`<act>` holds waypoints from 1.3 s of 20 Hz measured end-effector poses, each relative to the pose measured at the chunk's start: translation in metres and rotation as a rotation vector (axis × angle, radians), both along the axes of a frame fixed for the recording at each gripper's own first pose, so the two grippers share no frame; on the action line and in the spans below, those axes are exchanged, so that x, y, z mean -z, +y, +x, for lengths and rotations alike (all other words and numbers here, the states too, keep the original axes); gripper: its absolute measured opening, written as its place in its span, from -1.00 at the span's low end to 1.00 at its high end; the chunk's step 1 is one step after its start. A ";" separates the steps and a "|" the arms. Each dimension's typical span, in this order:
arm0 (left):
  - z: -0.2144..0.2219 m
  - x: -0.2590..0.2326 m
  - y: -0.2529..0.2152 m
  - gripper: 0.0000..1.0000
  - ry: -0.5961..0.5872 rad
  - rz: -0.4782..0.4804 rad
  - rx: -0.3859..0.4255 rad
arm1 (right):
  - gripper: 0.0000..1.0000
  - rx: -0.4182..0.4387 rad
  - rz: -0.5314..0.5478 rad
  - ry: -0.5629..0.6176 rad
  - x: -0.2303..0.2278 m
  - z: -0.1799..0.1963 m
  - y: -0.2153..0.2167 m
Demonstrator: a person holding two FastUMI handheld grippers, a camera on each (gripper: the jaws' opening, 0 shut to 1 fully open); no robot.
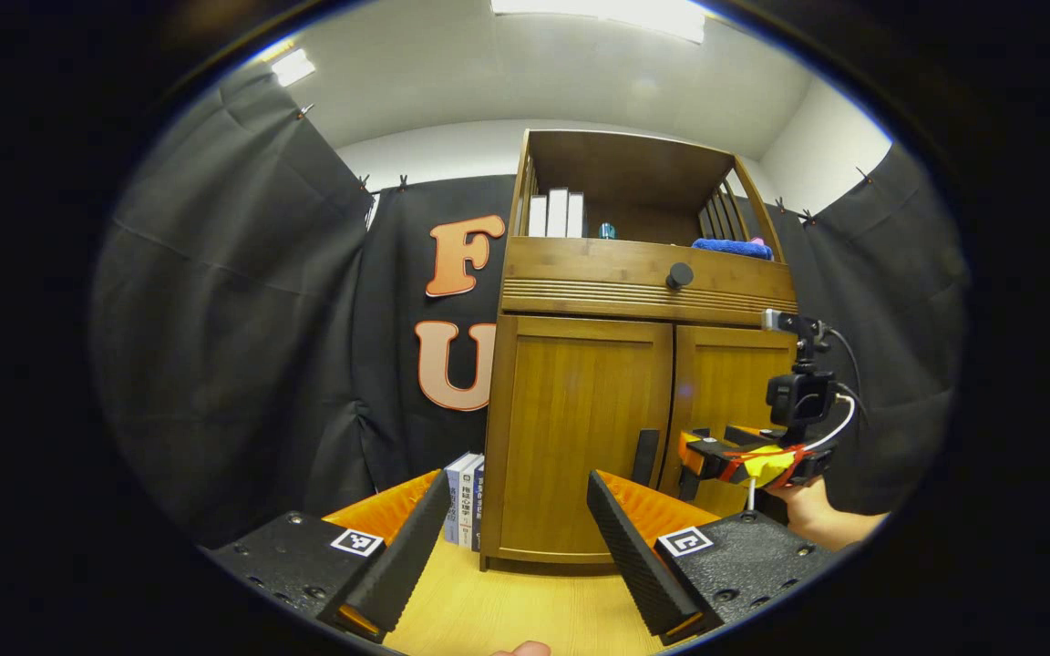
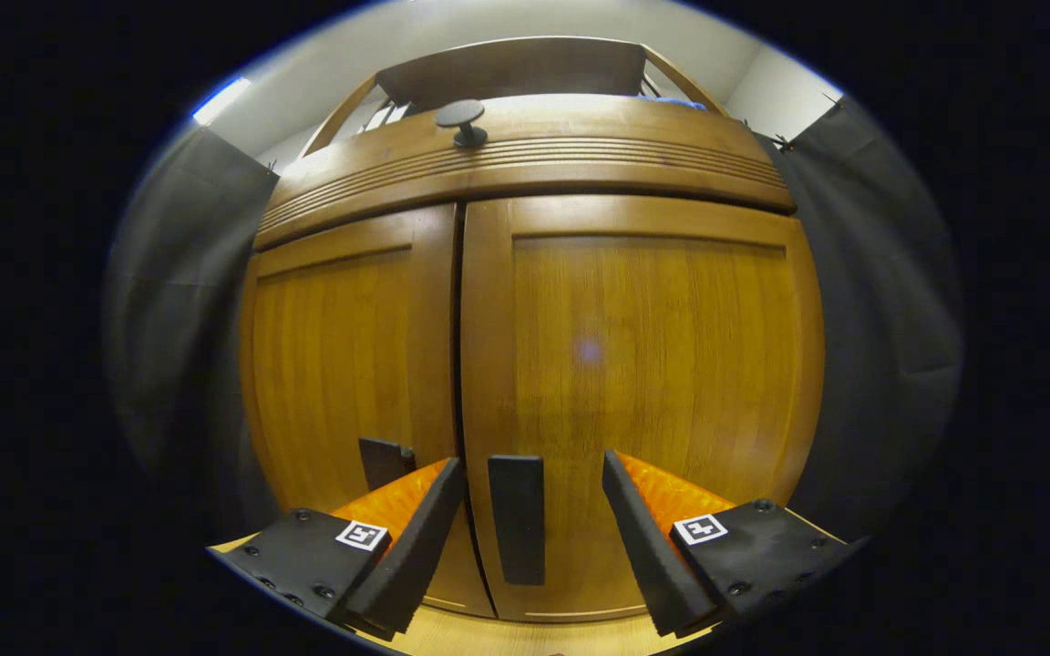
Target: Open the right door of the double-door shoe cabinet with the right hand, and open the left door with the left hand.
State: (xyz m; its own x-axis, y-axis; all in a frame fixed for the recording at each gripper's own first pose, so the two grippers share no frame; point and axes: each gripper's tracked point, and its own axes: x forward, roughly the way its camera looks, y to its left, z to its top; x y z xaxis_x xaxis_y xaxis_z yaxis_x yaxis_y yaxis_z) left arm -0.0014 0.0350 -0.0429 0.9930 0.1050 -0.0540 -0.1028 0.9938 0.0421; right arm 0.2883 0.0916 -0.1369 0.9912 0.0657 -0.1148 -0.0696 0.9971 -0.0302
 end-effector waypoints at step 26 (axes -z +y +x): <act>-0.033 0.027 0.007 0.96 0.059 -0.066 -0.037 | -0.38 -0.118 0.057 0.068 0.022 -0.018 0.004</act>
State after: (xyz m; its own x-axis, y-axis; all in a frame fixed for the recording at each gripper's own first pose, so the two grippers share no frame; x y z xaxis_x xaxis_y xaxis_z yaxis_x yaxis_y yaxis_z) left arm -0.0343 0.0416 -0.0697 0.9835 0.1356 -0.1198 -0.1385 0.9902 -0.0160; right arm 0.2701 0.0954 -0.1584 0.9662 0.1898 -0.1746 -0.1865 0.9818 0.0350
